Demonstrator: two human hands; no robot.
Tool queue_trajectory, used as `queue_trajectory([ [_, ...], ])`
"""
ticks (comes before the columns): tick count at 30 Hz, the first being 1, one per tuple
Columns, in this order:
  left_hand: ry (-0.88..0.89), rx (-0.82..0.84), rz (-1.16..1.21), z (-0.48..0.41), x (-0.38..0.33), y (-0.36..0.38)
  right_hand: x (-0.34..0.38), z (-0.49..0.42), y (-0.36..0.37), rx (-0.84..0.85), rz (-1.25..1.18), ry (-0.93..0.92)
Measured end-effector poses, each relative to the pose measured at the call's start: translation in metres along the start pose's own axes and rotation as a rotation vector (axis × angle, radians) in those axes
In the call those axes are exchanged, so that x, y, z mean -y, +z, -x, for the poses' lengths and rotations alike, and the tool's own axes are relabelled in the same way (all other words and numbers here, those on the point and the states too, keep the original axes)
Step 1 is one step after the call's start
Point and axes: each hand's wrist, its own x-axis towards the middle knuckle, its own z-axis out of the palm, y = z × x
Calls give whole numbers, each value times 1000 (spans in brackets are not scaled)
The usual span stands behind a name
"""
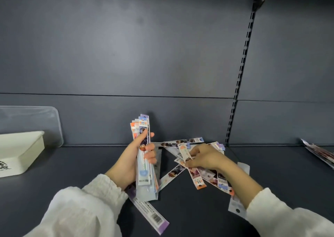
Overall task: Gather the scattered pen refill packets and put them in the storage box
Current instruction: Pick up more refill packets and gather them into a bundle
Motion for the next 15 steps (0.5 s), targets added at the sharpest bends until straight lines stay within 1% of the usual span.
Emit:
queue_trajectory([
  [2,-17,8,-13,-1,4,2,4,0,2,27,-68,-10],
  [5,-30,23,-14,1,7,5,4,-5,4,-3,-123,-4],
  [7,-31,13,-9,2,8,3,1,-6,4,-24,-276,-28],
  [9,-30,1,-7,1,8,0,-2,-6,0,-18,-499,-46],
  [11,-41,-18,-12,0,9,-2,-5,-7,-5,-3,-673,-49],
  [15,-86,-38,-72,0,9,-5,-8,-7,-14,49,-917,-6],
])
